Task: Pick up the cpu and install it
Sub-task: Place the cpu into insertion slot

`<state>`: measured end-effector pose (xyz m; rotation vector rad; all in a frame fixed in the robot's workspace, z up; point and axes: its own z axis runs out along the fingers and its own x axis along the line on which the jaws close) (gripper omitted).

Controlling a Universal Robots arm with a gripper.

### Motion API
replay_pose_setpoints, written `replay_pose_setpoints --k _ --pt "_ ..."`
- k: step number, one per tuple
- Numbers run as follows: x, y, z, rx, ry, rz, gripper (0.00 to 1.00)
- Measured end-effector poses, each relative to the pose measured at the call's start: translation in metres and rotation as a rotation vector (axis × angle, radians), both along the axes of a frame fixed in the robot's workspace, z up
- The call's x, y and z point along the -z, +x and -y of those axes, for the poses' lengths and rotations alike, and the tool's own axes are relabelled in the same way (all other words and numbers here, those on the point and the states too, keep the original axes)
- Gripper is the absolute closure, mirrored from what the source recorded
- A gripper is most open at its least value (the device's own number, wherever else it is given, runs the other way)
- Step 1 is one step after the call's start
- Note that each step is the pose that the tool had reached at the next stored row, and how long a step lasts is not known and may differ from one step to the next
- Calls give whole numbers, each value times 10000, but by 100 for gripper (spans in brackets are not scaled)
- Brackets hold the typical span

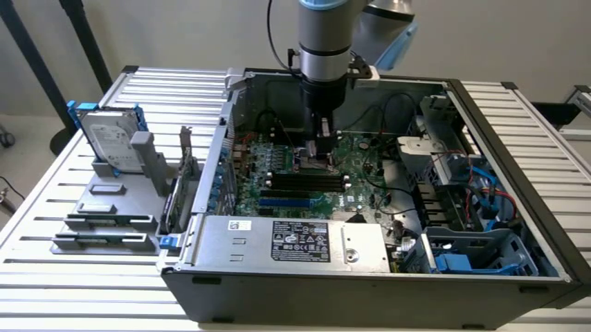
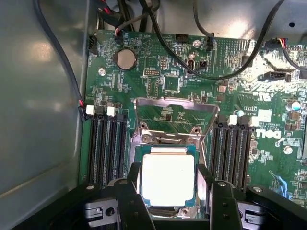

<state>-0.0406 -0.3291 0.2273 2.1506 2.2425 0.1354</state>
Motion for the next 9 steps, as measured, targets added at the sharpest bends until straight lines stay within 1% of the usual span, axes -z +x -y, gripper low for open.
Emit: replay_pose_setpoints --k 3,7,9 --pt "18 -36 1 74 -1 -11 45" --pt "33 -76 1 151 -1 -92 45" --pt "42 -85 5 192 0 -101 45"
